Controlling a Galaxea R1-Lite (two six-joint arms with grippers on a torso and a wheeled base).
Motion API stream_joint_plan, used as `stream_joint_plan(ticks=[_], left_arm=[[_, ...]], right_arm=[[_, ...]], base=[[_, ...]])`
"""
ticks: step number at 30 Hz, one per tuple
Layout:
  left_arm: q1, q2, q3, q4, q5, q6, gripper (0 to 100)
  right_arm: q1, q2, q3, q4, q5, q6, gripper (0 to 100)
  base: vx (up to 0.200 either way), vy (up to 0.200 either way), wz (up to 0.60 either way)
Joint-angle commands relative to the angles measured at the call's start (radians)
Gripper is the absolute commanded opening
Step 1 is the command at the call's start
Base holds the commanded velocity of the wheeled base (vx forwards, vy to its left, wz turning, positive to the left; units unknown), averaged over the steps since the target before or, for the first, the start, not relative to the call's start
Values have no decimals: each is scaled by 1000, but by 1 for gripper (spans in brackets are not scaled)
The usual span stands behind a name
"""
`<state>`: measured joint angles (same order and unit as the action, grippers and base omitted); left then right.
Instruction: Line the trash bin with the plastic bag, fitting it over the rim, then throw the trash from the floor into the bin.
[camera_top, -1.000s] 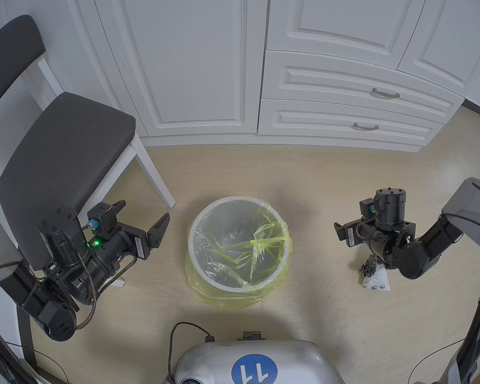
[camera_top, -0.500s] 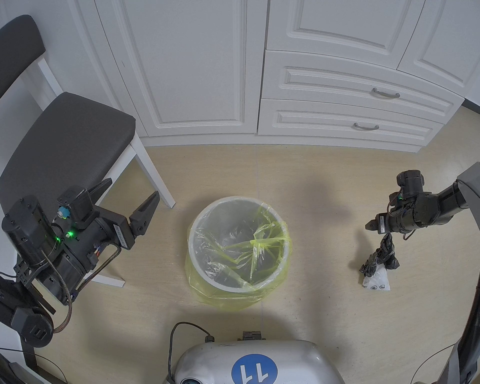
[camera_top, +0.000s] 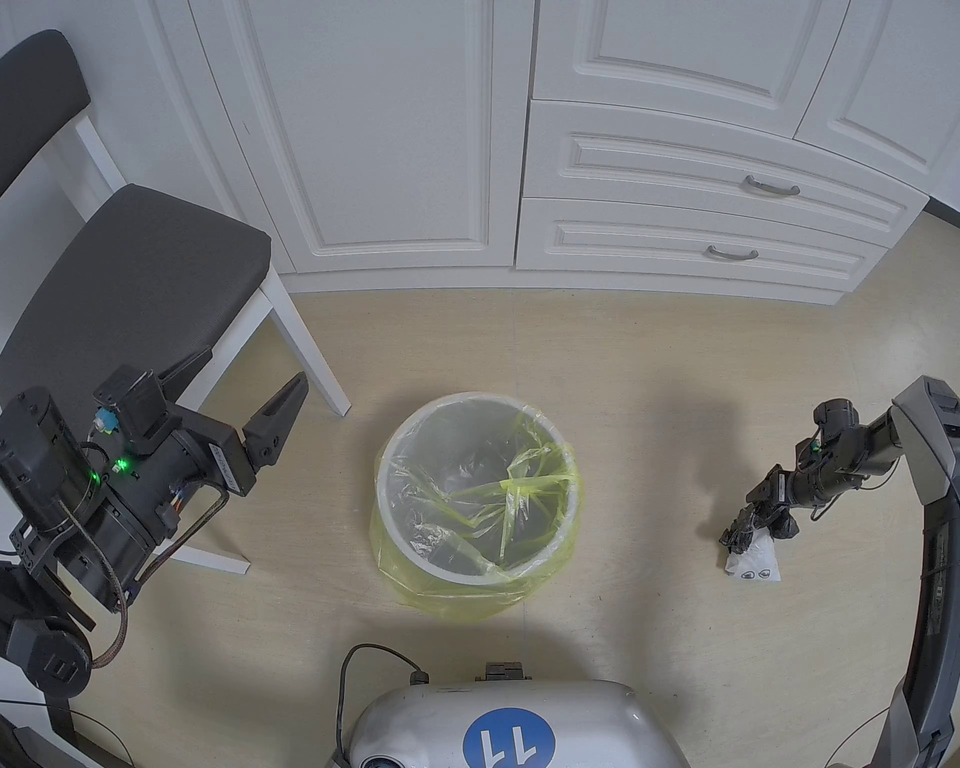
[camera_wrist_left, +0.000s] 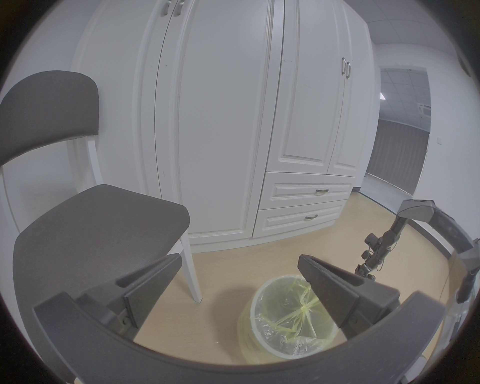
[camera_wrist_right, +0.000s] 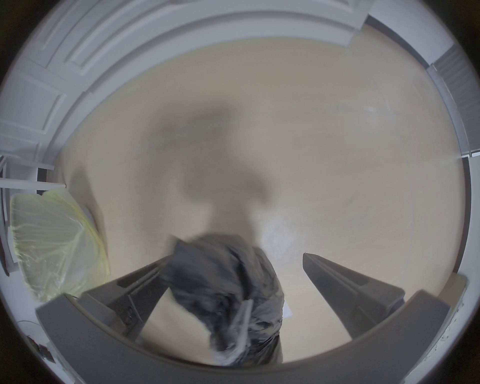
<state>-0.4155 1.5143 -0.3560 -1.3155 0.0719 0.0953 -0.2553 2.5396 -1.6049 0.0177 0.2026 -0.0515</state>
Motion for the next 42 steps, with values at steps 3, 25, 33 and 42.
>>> stream_joint_plan(ticks=[3, 25, 33, 42], left_arm=[[4, 4, -3, 1, 0, 0, 100], [0, 6, 2, -1, 2, -2, 100], [-2, -8, 0, -1, 2, 1, 100], [-5, -37, 0, -1, -1, 3, 100]], right_arm=[[14, 102, -79, 94, 6, 4, 100], [53, 105, -75, 104, 8, 22, 0], [74, -220, 143, 91, 164, -39, 0], [176, -659, 487, -134, 167, -31, 0]], base=[[0, 0, 0], [0, 0, 0], [0, 0, 0], [0, 0, 0]])
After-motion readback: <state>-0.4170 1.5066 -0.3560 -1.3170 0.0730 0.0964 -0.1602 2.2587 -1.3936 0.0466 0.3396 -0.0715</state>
